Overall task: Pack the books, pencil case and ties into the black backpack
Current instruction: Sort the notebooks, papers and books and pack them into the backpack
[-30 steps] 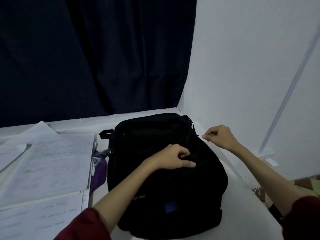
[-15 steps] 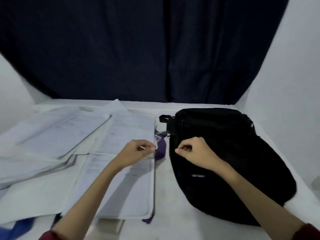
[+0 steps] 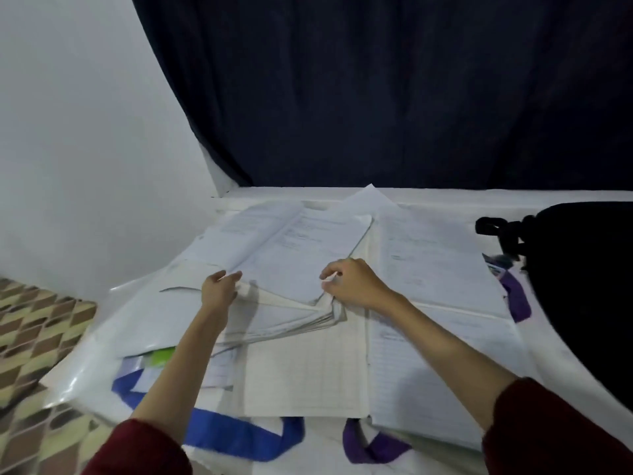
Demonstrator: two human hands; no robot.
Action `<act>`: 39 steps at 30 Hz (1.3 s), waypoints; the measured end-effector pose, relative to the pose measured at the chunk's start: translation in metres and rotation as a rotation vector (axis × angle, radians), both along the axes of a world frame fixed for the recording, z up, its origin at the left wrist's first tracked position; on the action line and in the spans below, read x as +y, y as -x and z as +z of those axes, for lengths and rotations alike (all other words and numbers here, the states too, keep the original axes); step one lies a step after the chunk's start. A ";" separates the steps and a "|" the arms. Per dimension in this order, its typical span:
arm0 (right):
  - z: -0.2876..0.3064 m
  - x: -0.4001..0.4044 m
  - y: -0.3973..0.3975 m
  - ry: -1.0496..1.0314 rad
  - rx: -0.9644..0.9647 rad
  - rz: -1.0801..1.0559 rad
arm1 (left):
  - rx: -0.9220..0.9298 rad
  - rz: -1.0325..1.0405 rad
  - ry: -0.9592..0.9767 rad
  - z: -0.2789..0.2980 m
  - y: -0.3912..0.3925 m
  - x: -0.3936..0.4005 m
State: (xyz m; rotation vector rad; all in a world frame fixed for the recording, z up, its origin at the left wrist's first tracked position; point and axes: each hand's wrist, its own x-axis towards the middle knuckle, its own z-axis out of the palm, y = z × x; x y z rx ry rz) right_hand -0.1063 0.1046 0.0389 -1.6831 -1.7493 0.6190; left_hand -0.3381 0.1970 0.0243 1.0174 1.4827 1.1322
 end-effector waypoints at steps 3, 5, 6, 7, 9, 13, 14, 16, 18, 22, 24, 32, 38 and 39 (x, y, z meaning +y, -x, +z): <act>-0.003 0.028 0.025 0.067 -0.045 -0.017 | -0.116 0.074 0.096 -0.008 0.021 0.034; -0.007 0.039 0.036 0.104 -0.052 -0.018 | -0.234 0.118 0.132 -0.004 0.025 0.049; -0.009 0.043 0.040 0.109 -0.058 -0.020 | -0.291 0.139 0.141 -0.003 0.026 0.059; -0.011 0.045 0.044 0.113 -0.062 -0.022 | -0.327 0.146 0.144 -0.002 0.028 0.066; -0.016 0.048 0.050 0.113 -0.104 -0.013 | -0.388 0.137 0.161 0.002 0.031 0.076; -0.022 0.051 0.056 0.072 -0.251 0.000 | -0.341 0.075 0.181 0.005 0.038 0.092; -0.022 0.052 0.055 0.070 -0.246 -0.001 | -0.334 0.047 0.194 0.006 0.039 0.095; -0.024 0.055 0.055 0.076 -0.221 -0.005 | -0.283 0.008 0.218 0.011 0.038 0.097; -0.027 0.057 0.053 0.077 -0.217 -0.019 | -0.208 0.008 0.208 0.016 0.037 0.096; -0.026 0.058 0.044 0.114 -0.254 -0.002 | -0.068 -0.024 0.133 0.011 0.052 0.080; -0.021 0.058 0.041 0.180 -0.276 0.018 | -0.016 -0.034 0.105 0.003 0.068 0.068; -0.003 0.080 0.087 0.116 -0.193 0.051 | 0.585 -0.442 0.211 -0.004 0.130 0.023; 0.003 0.113 0.141 0.168 -0.040 0.152 | -0.092 -0.192 0.151 -0.015 0.127 0.018; 0.002 0.116 0.144 0.198 -0.028 0.160 | -0.268 -0.155 0.157 -0.016 0.123 0.020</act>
